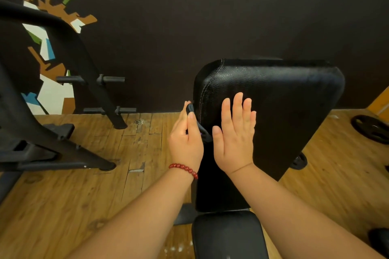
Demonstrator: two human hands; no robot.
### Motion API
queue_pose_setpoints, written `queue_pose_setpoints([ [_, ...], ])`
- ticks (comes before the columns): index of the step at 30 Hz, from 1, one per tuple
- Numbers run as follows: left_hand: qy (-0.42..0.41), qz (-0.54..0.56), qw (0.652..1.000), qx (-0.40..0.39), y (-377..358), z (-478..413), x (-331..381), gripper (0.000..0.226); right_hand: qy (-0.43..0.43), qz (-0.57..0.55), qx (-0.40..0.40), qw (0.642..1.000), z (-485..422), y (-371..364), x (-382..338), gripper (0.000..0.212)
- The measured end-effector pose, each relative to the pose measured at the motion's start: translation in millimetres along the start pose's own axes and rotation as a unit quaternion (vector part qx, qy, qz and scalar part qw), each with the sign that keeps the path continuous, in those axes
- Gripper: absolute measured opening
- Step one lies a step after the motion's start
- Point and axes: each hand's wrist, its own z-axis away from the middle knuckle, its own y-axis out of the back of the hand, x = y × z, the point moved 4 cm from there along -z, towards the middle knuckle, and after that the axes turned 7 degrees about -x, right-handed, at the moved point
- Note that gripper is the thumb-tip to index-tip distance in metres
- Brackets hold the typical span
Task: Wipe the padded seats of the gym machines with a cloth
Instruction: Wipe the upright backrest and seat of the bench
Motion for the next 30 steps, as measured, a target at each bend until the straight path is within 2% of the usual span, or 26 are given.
queue_pose_setpoints([
  [2,0.004,0.002,1.000,0.009,1.8,3.4,1.0,0.049,-0.001,0.000,-0.002,1.000,0.8,-0.2,1.5,0.056],
  [6,-0.081,0.034,0.996,0.019,6.4,-1.4,43.8,0.030,0.001,-0.014,-0.005,1.000,3.3,-0.7,3.0,0.055],
  [10,-0.115,0.001,0.993,0.010,4.5,2.8,50.4,0.036,-0.007,-0.038,-0.012,0.999,4.4,-0.9,0.9,0.054],
  [16,-0.034,-0.027,0.999,-0.030,-1.1,17.5,4.5,0.039,-0.007,-0.031,-0.022,0.999,8.3,1.1,3.6,0.055],
  [18,-0.043,-0.018,0.999,-0.023,3.3,12.4,13.5,0.038,-0.004,-0.022,-0.027,0.999,10.6,-0.2,4.9,0.054],
  [22,-0.115,-0.017,0.993,-0.004,7.4,0.0,46.0,0.033,-0.013,-0.031,-0.044,0.998,20.6,-6.0,4.2,0.054],
  [24,-0.115,-0.039,0.993,-0.002,5.0,2.9,40.5,0.035,-0.022,-0.040,-0.056,0.997,27.3,-8.4,3.1,0.054],
  [30,-0.010,-0.064,0.998,-0.022,0.1,20.6,-3.8,0.042,-0.034,-0.055,-0.056,0.996,30.7,-10.0,0.5,0.054],
])
